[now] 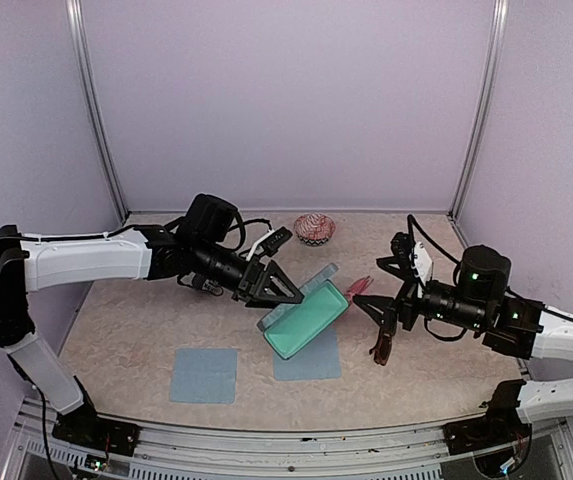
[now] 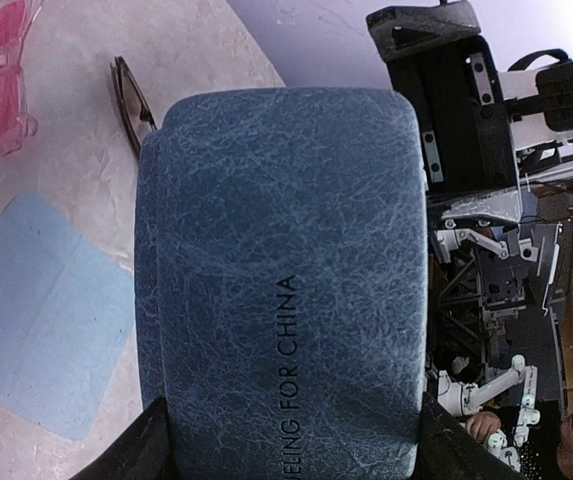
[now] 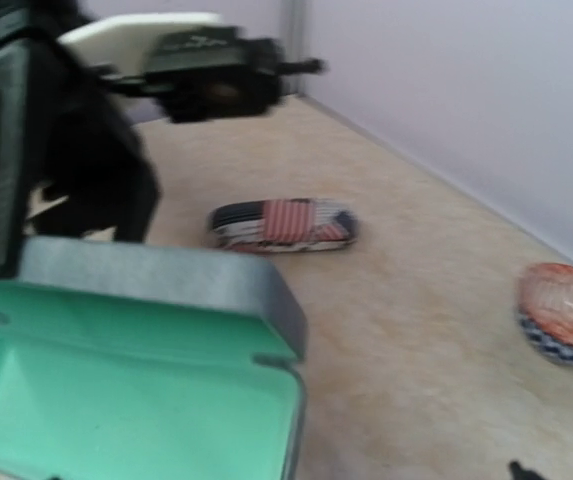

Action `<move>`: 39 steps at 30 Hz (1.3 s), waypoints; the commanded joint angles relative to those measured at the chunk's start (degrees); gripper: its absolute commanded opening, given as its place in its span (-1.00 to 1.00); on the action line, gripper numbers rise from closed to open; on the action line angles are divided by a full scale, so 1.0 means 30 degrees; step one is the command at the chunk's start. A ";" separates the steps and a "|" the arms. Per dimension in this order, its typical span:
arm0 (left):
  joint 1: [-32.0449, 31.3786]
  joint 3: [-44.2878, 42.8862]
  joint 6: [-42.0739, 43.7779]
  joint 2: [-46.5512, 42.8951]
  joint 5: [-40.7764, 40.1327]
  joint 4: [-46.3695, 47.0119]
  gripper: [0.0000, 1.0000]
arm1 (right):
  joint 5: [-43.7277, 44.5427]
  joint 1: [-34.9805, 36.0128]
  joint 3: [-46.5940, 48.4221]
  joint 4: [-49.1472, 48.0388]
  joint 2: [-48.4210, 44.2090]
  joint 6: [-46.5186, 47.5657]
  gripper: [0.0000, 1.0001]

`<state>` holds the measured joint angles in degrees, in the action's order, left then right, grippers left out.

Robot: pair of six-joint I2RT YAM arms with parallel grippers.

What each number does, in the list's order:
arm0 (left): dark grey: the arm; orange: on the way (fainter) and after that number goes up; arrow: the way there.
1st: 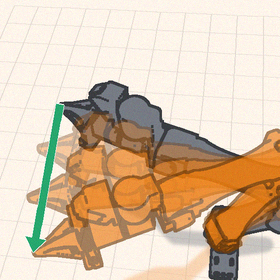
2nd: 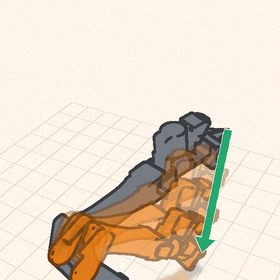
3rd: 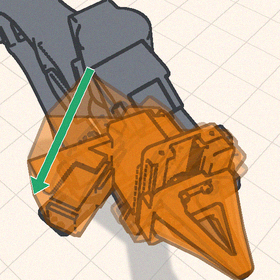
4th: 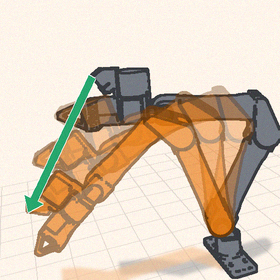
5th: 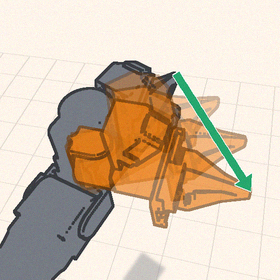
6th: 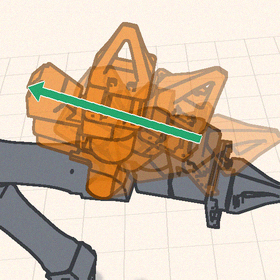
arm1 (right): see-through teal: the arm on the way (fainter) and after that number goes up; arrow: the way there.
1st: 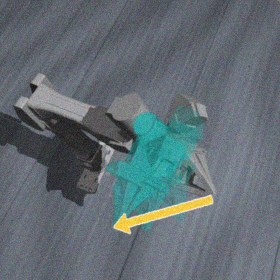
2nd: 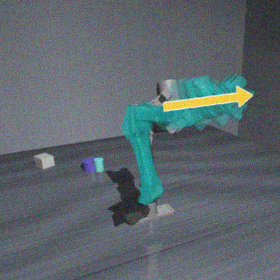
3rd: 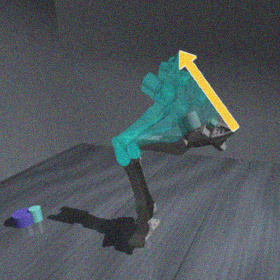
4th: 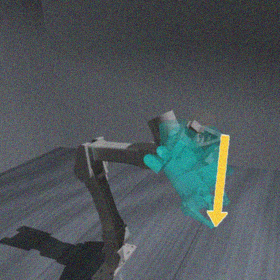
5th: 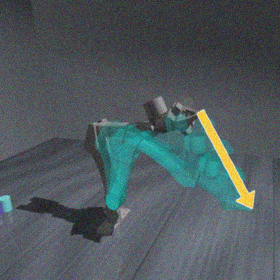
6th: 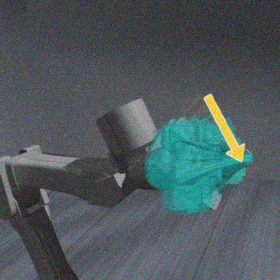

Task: Organize the sunglasses
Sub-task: Pass from the left arm to the right

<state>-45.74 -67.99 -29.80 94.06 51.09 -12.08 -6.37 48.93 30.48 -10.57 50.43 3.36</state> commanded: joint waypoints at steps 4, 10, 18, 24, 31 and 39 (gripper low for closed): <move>-0.0459 -0.0018 0.2803 -0.0820 0.0917 -0.3371 -1.00 | -0.4928 -0.0067 0.1545 0.1061 0.1102 0.3009 0.70; -0.0514 0.1015 0.4315 -0.1347 0.1229 -0.4450 -1.00 | -0.7705 0.0159 0.2714 0.4944 0.1268 0.6335 0.69; -0.0690 0.1902 0.5994 -0.1563 0.1865 -0.5604 -1.00 | -0.9469 0.1373 0.4869 0.7301 0.2573 1.0126 0.69; -0.0900 0.1961 0.7226 -0.1142 0.2544 -0.6349 -1.00 | -0.7289 0.3126 0.5813 0.7323 0.5397 1.2783 0.70; -0.1217 0.1553 0.7916 -0.0738 0.2759 -0.7045 -1.00 | -0.5396 0.4022 0.6974 0.7073 0.7526 1.3890 0.56; -0.1483 0.1076 0.8208 -0.0050 0.2901 -0.7172 -1.00 | -0.4653 0.4536 0.7768 0.7038 0.8675 1.4525 0.29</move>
<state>-49.67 -62.22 -7.03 92.99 57.23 -33.12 -22.09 61.34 52.05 10.81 75.18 45.23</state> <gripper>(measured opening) 0.691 0.676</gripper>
